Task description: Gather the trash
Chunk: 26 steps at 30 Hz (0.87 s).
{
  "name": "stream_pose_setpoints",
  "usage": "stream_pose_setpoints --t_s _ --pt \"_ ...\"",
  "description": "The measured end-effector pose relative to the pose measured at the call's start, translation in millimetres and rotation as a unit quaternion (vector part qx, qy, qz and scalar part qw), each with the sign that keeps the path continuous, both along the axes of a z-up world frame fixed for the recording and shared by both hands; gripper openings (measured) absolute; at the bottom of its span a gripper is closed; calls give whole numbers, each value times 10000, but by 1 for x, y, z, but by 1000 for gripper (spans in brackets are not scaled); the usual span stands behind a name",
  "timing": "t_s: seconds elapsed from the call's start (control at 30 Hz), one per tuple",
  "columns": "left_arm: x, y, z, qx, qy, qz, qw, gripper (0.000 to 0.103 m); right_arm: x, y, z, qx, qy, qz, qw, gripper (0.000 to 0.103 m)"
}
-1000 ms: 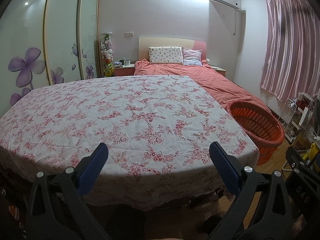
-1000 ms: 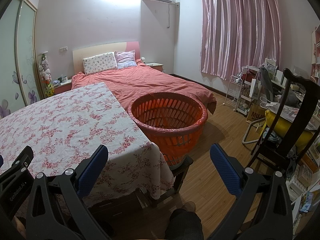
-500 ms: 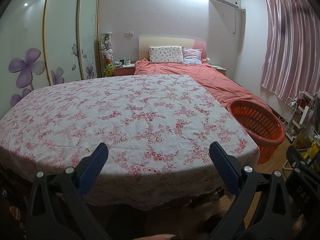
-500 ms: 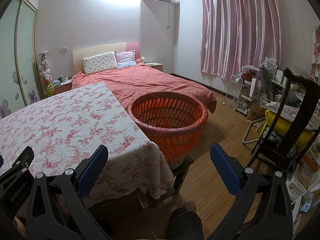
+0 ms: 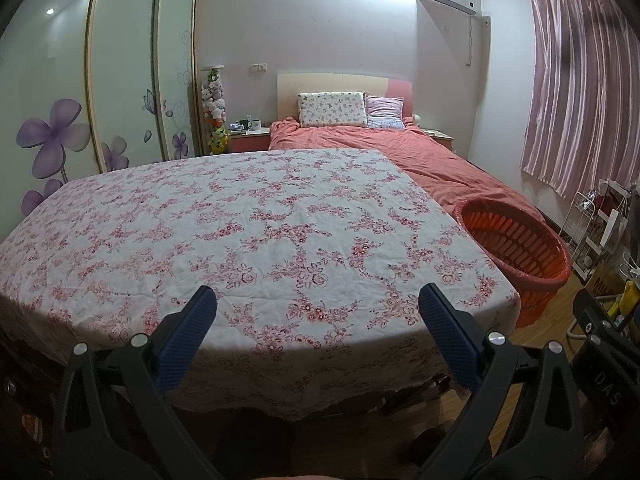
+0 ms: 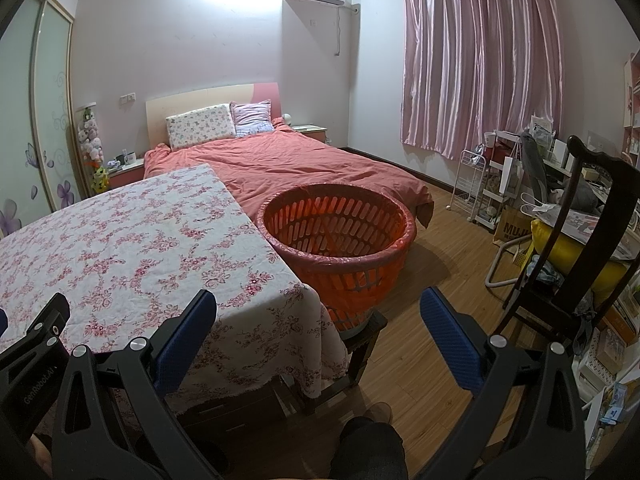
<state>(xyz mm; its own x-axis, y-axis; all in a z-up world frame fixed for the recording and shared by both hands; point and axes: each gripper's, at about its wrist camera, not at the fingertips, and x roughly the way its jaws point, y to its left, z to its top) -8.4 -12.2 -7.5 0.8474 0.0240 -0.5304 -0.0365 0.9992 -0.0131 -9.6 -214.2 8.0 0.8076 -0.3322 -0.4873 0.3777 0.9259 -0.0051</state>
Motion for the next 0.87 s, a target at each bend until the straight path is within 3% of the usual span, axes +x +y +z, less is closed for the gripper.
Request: stream_pose_setpoints --t_s 0.87 --pt "-1 0 2 73 -15 -17 10000 99 0 0 1 5 3 0 10000 101"
